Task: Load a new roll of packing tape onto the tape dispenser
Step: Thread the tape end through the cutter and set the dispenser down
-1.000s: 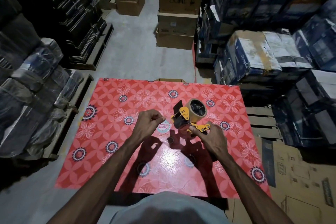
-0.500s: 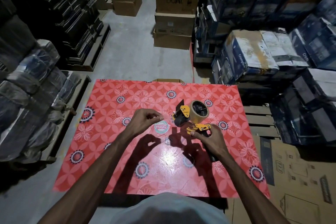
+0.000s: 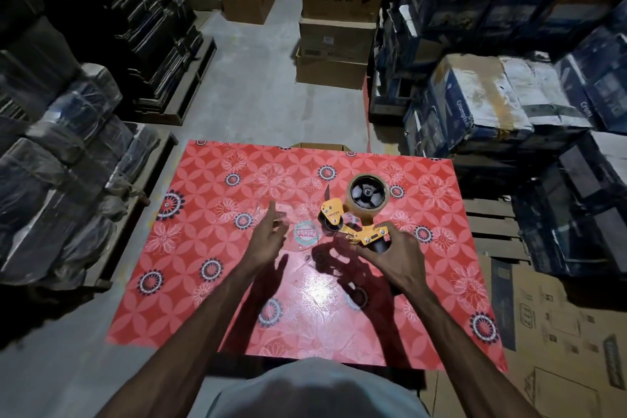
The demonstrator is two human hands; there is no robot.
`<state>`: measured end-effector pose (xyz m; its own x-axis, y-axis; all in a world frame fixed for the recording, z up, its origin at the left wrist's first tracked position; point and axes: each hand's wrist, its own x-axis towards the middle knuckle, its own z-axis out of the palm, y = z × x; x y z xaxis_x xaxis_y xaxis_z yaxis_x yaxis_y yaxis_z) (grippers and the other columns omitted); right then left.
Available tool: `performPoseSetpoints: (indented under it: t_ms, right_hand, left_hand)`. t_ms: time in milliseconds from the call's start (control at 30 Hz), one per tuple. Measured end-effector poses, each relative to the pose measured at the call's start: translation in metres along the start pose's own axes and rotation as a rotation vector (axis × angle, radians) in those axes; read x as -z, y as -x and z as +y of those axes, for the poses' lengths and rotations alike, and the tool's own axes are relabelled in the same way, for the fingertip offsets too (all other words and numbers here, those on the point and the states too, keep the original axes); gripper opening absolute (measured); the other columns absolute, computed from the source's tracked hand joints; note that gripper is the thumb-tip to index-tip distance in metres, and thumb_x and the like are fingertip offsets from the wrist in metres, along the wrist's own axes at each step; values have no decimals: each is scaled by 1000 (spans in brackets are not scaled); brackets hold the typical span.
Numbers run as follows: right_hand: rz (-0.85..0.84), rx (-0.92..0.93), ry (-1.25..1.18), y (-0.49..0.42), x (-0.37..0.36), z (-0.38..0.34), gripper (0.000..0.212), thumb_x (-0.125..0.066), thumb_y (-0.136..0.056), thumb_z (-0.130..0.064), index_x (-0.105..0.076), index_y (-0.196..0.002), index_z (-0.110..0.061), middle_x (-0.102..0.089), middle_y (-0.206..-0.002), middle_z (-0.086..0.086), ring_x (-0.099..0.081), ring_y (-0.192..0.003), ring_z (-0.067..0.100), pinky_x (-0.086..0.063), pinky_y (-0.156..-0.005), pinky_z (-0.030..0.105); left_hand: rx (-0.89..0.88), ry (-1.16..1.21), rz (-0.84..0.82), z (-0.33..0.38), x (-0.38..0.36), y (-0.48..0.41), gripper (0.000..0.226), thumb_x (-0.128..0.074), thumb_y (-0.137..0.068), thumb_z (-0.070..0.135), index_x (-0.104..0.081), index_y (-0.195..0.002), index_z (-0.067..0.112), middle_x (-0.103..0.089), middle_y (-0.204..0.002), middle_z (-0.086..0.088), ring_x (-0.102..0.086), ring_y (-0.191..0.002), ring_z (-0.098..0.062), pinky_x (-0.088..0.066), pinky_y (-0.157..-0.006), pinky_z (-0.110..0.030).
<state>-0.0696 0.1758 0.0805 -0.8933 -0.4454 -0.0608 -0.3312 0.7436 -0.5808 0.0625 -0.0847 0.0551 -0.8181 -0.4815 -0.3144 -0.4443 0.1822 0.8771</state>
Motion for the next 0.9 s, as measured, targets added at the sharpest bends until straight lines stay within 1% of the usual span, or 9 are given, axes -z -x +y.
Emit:
performPoseSetpoints:
  t_ms: [133,233,333,433,500,600,667,800,900]
  right_hand:
    - [-23,13,60,0,-3,-4,78,-76,-71,-78,-67,-115,-14,-51,-55,-7,-49,-48,7,-41,-52,24]
    - [-68,-4,82,0,-7,-6,84,-69,-71,-83,-64,-116,-13,-50,-57,-8,-48,-49,8,-46,-54,30]
    - [-95,-25,86,-2,-15,-5,83,-72,-74,-80,-64,-122,-13,-52,-59,-10,-53,-52,5,-40,-53,27]
    - [-108,-56,99,-6,-25,-7,80,-73,-74,-79,-63,-125,-18,-54,-59,-9,-57,-54,14,-32,-48,22]
    - [-117,-82,105,-9,-34,-8,82,-72,-71,-82,-62,-125,-21,-56,-61,-6,-60,-58,20,-34,-50,24]
    - [-124,-70,108,-16,-51,-7,94,-62,-65,-92,-62,-130,-24,-59,-65,-2,-61,-60,24,-42,-53,27]
    - [-139,-68,114,-22,-62,-7,87,-71,-71,-84,-61,-132,-22,-60,-65,-2,-60,-58,23,-46,-55,27]
    - [-131,-75,117,-31,-76,-10,79,-79,-74,-73,-62,-133,-24,-72,-71,7,-59,-59,23,-42,-56,27]
    - [-121,-76,131,-33,-77,-17,70,-83,-74,-65,-64,-127,-24,-60,-67,0,-56,-61,23,-38,-59,29]
  left_hand:
    - [-277,-466,30,-48,-3,6,63,-27,-114,48,2,-169,40,-11,-179,7,-16,-164,-17,-21,-131,-55]
    - [-247,-542,39,-59,-8,14,60,-19,-116,45,9,-168,41,-2,-179,10,-2,-166,-16,-7,-132,-58]
    - [-169,-583,-20,-73,-7,15,62,-17,-114,50,12,-168,39,1,-178,8,-1,-166,-21,-3,-130,-61]
    - [-212,-616,-117,-77,-10,18,61,-18,-112,53,7,-167,44,2,-177,9,-7,-165,-22,-8,-130,-65]
    - [-268,-618,-111,-72,-16,19,63,-19,-111,54,0,-169,41,-1,-179,9,-9,-165,-17,-12,-131,-60]
    - [-302,-627,-96,-72,-23,14,67,-27,-109,58,-1,-169,42,0,-180,11,-6,-165,-15,-13,-131,-56]
    - [-289,-640,-104,-78,-27,8,70,-33,-110,60,-1,-169,42,1,-179,12,-4,-166,-15,-11,-130,-56]
    - [-241,-635,-114,-94,-35,0,69,-38,-111,59,-8,-170,40,0,-179,13,-2,-165,-14,-7,-131,-59]
    - [-230,-634,-66,-100,-32,-7,60,-37,-110,60,-23,-166,42,-5,-179,10,-2,-165,-15,-2,-128,-59]
